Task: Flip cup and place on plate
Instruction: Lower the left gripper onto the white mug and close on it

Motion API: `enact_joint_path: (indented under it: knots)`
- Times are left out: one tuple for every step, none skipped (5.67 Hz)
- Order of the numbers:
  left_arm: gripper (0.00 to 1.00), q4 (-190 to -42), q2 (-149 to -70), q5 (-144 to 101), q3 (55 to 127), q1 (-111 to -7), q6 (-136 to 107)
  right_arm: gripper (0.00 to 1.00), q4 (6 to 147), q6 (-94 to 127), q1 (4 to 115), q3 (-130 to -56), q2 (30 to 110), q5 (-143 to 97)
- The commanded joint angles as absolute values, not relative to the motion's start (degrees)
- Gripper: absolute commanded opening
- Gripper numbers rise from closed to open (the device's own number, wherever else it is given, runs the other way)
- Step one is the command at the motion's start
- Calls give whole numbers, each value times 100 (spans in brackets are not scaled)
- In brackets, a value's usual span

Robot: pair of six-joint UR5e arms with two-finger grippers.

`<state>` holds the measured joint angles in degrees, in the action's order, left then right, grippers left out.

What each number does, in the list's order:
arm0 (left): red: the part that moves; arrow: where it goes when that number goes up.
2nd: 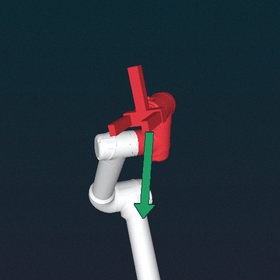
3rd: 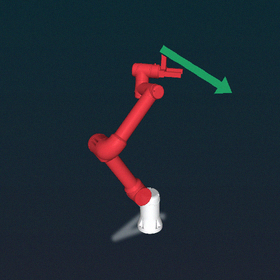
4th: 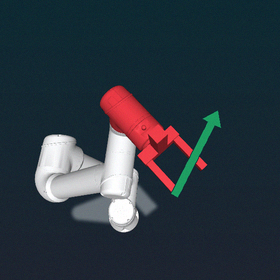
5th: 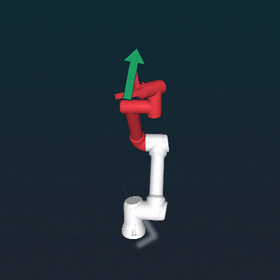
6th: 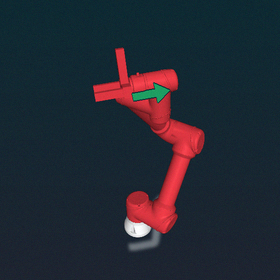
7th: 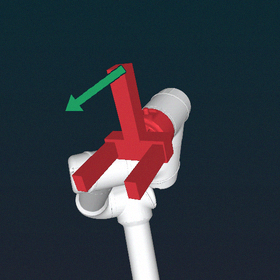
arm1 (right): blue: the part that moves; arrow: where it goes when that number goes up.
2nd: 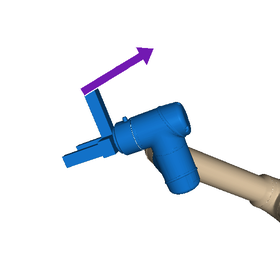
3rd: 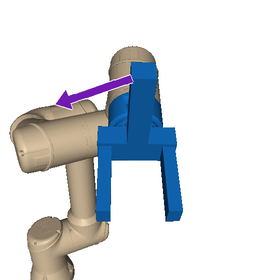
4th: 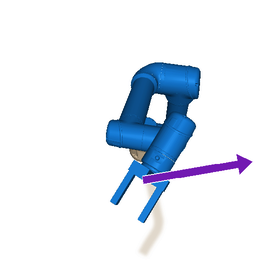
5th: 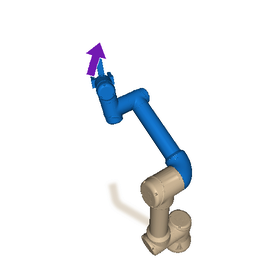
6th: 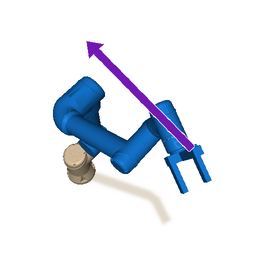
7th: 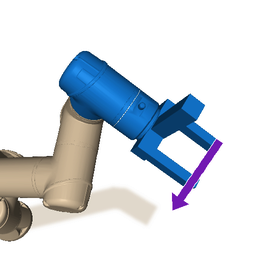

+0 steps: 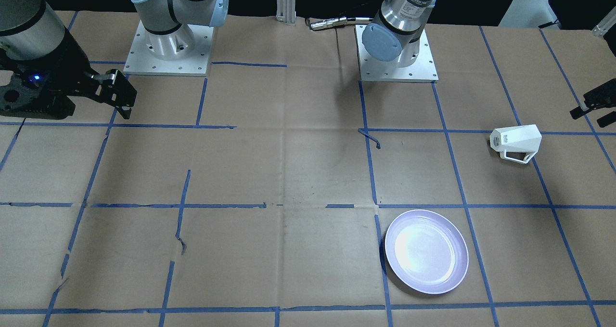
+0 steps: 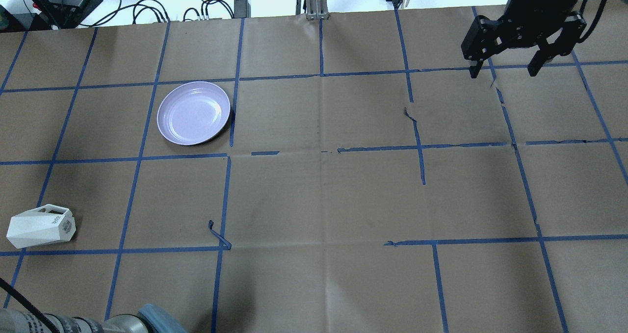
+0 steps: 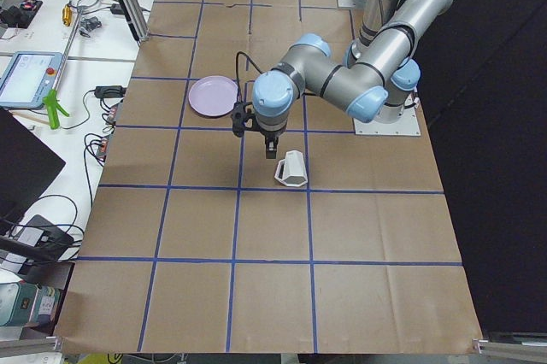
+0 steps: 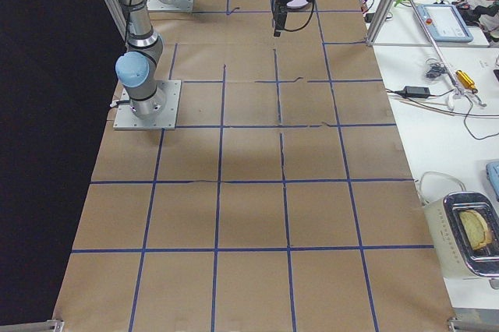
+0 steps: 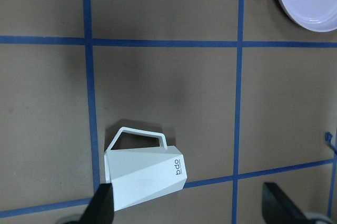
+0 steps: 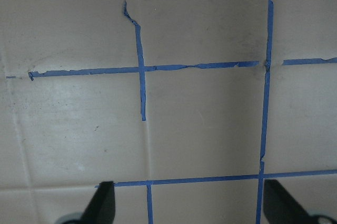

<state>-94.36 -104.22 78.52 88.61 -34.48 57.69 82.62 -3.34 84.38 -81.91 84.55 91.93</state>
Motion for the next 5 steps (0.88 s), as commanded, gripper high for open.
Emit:
enact_joint_path:
  knots:
    - [98, -9457, -11298, 7246, 8886, -2824, 6762, 100, 8262, -334, 8438, -8191, 8455, 9193]
    - [98, -9561, -11738, 6938, 8912, -2639, 6959, 100, 8262, -334, 8438, -8191, 8455, 9193]
    - [98, -9884, -12012, 6908, 9017, -2463, 7405, 100, 8262, -334, 8438, -8191, 8455, 9193]
    - [98, -10244, -12180, 6900, 9122, -2374, 7661, 100, 8262, -334, 8438, -8191, 8455, 9193]
    - [98, -10744, -12216, 6899, 9149, -2373, 7699, 100, 8262, -334, 8438, -8191, 8455, 9193]
